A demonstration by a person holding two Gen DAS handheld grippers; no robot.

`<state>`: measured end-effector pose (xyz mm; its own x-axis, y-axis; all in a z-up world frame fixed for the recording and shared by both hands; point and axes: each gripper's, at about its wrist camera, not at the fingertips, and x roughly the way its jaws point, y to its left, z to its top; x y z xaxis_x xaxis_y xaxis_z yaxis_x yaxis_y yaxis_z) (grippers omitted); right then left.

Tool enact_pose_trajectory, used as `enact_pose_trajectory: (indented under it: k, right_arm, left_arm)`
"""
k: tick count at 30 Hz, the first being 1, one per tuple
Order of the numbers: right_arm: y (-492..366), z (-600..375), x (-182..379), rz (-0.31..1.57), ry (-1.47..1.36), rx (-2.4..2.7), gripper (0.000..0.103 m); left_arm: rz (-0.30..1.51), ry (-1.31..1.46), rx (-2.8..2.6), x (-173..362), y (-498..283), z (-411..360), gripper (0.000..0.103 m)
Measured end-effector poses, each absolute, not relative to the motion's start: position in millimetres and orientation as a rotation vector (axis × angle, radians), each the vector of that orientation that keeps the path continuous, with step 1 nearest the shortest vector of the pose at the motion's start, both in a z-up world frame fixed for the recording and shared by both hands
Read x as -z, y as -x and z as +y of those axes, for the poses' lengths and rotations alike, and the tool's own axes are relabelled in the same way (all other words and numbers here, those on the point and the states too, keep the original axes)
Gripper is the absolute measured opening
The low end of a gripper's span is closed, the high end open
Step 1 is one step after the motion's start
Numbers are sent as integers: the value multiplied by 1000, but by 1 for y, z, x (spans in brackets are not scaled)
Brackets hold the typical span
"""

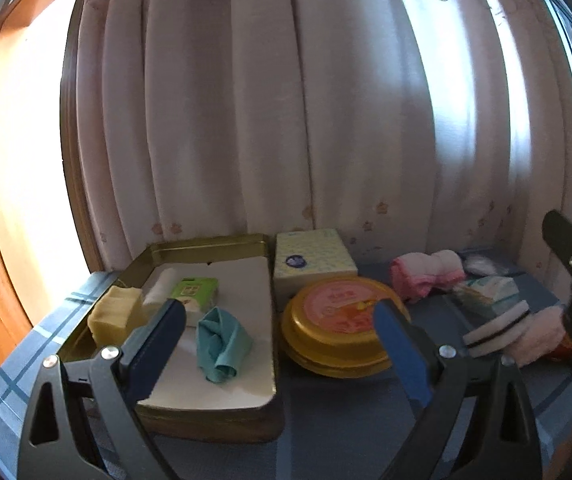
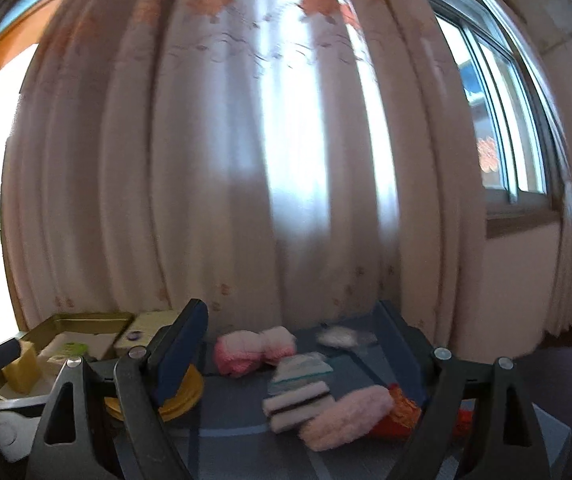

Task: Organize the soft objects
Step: 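Move both tools back toward the pink puff and red pouch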

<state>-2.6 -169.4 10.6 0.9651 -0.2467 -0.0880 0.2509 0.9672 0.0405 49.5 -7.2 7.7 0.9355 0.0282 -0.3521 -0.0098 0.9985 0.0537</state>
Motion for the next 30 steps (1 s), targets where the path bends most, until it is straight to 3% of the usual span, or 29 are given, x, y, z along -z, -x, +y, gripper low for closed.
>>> enact_pose_trajectory:
  k: [14,23,30]
  right_arm:
    - [18,-211,-3,197,-8,230,86]
    - [33,-304,20,376,-94,285,86]
    - [8,-321,22,545,-64,172,86]
  left_arm:
    - [402,-80,79,-6,-44,-51,96]
    - [488,-80,206,0,-43,-87,97]
    - [562,-147,313,16,-36,-127,96]
